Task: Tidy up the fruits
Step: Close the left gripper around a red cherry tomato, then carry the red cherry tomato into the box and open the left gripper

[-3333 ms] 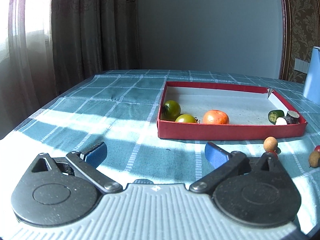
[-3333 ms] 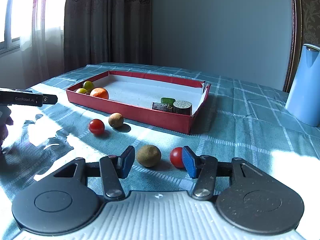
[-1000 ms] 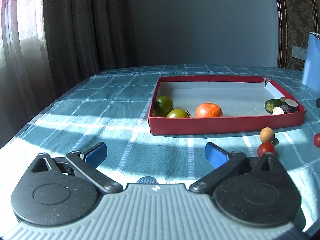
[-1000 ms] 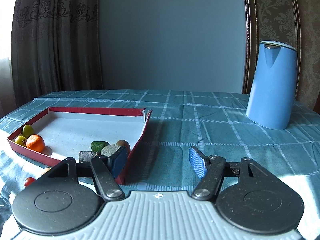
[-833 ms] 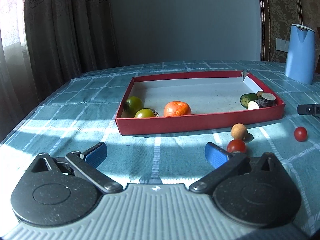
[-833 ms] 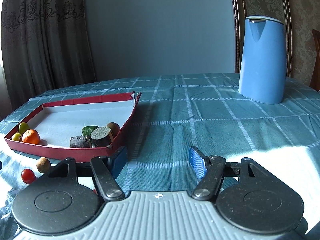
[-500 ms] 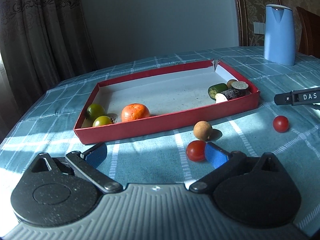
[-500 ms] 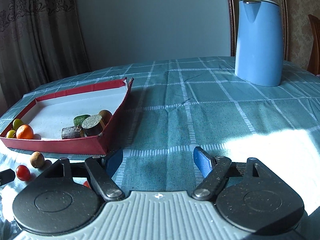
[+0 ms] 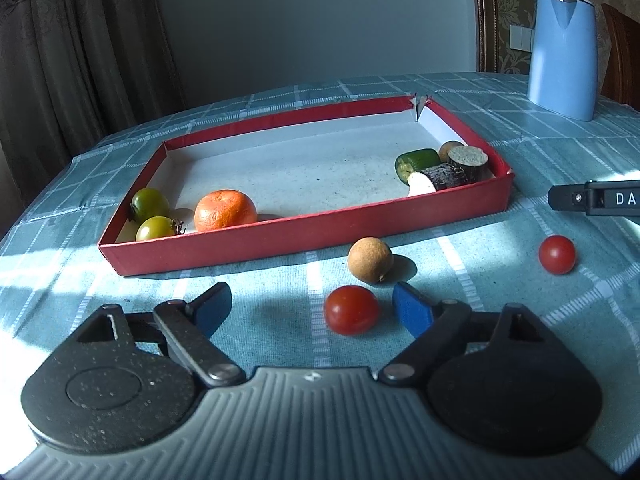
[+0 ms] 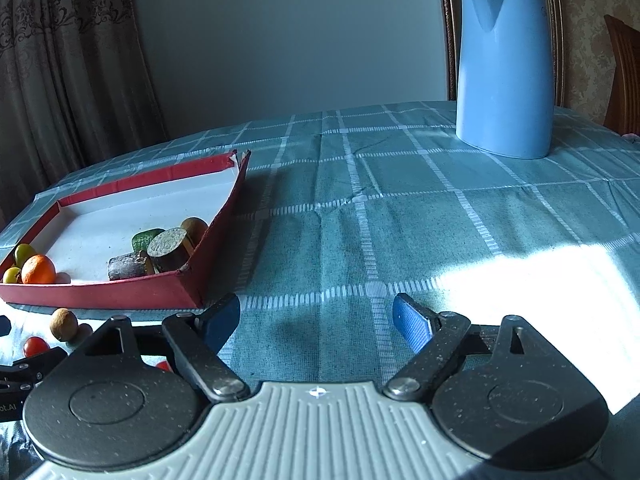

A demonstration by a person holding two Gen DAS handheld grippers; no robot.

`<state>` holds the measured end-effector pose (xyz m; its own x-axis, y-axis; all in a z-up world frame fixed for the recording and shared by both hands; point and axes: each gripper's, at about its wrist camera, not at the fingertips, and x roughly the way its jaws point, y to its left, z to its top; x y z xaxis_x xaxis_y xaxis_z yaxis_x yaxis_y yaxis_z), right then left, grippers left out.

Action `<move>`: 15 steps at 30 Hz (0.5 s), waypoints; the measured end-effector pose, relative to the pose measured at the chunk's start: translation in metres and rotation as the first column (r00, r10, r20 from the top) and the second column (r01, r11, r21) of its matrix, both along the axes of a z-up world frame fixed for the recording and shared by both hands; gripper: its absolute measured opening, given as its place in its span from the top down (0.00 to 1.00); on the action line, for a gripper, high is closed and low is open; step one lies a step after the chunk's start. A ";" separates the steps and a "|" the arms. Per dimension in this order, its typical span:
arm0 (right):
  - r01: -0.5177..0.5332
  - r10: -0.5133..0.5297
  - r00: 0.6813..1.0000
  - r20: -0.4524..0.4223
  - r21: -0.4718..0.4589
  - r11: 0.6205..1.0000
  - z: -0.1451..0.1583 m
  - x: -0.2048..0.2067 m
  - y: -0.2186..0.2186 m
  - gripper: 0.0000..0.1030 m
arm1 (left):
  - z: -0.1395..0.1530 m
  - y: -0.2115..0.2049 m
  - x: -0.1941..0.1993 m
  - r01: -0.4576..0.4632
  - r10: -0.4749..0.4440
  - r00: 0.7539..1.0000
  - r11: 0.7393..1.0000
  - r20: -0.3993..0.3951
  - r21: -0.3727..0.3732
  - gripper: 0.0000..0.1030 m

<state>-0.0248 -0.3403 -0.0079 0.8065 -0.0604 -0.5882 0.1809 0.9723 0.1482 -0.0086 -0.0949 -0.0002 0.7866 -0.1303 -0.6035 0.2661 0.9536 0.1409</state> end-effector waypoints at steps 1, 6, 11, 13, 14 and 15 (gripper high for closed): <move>0.000 0.000 1.000 -0.001 0.001 1.000 0.000 0.000 0.000 0.19 | 0.000 0.000 -0.002 0.002 -0.002 1.000 1.000 0.002 -0.005 0.23; 0.008 -0.008 1.000 0.000 0.017 1.000 -0.001 0.000 -0.002 0.19 | 0.002 -0.002 -0.010 0.036 -0.036 0.999 0.999 0.000 -0.026 0.58; 0.008 -0.009 1.000 0.002 0.019 1.000 -0.001 0.000 -0.002 0.19 | 0.002 -0.004 -0.018 0.058 -0.058 0.998 0.998 0.002 -0.022 0.75; 0.009 -0.009 1.000 0.002 0.019 1.000 -0.001 0.000 -0.002 0.19 | 0.002 -0.004 -0.019 0.050 -0.049 0.999 0.999 0.010 -0.014 0.75; 0.008 -0.008 1.000 0.002 0.019 1.000 -0.001 0.000 -0.002 0.19 | 0.003 -0.003 -0.020 0.040 -0.040 0.999 0.999 0.017 -0.010 0.75; 0.008 -0.009 1.000 0.003 0.019 1.000 -0.001 0.000 -0.002 0.19 | 0.003 -0.002 -0.022 0.032 -0.032 0.999 0.999 0.028 -0.007 0.75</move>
